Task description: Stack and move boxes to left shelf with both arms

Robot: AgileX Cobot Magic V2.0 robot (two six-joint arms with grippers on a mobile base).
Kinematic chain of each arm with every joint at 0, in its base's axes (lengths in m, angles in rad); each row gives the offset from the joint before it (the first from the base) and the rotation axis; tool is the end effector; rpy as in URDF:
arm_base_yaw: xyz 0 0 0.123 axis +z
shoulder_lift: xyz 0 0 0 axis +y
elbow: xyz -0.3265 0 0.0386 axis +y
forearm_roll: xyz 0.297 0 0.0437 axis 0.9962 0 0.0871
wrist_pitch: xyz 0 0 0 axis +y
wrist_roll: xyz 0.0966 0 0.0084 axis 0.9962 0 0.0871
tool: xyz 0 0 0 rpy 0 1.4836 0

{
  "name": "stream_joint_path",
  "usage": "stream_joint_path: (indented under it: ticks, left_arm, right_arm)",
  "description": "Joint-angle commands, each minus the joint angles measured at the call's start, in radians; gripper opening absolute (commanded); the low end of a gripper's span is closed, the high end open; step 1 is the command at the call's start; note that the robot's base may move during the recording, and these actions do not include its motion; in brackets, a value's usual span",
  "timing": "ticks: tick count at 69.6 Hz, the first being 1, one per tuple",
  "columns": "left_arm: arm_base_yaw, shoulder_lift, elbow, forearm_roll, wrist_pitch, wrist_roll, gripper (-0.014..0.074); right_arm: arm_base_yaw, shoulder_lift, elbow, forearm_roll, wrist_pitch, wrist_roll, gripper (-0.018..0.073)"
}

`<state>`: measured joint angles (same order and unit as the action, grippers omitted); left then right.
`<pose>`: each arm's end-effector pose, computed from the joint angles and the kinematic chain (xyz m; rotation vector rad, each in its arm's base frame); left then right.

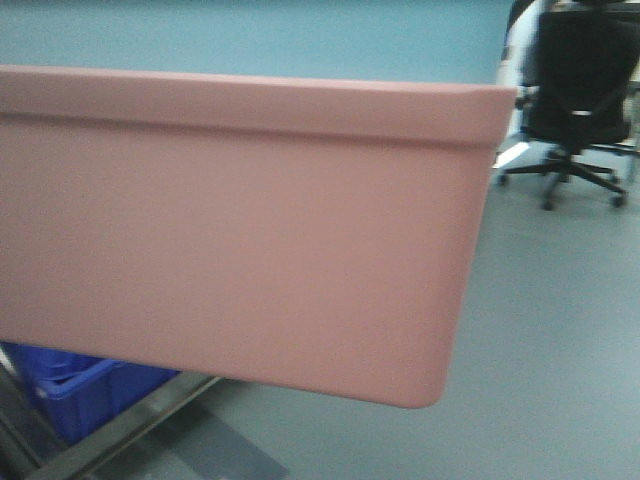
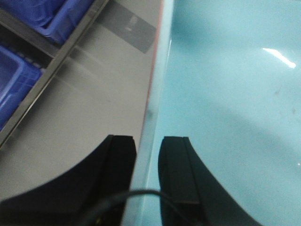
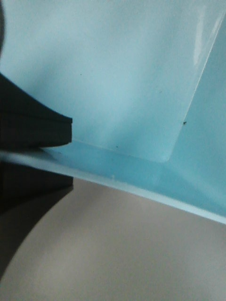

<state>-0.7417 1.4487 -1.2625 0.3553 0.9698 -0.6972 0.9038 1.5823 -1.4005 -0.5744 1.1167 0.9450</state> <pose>0.2736 -0.2130 0.3597 0.2178 2.5351 -0.0965 0.2709 0.2675 0.3615 -0.1505 2.4826 -0.0719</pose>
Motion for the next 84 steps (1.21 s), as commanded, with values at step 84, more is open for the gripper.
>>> stream_joint_path:
  ticks: [84]
  left_arm:
    - [-0.050, -0.050, -0.049, -0.138, -0.239, 0.044, -0.0012]
  right_arm:
    - [0.021, -0.031, -0.044, -0.006, -0.292, -0.019, 0.0058]
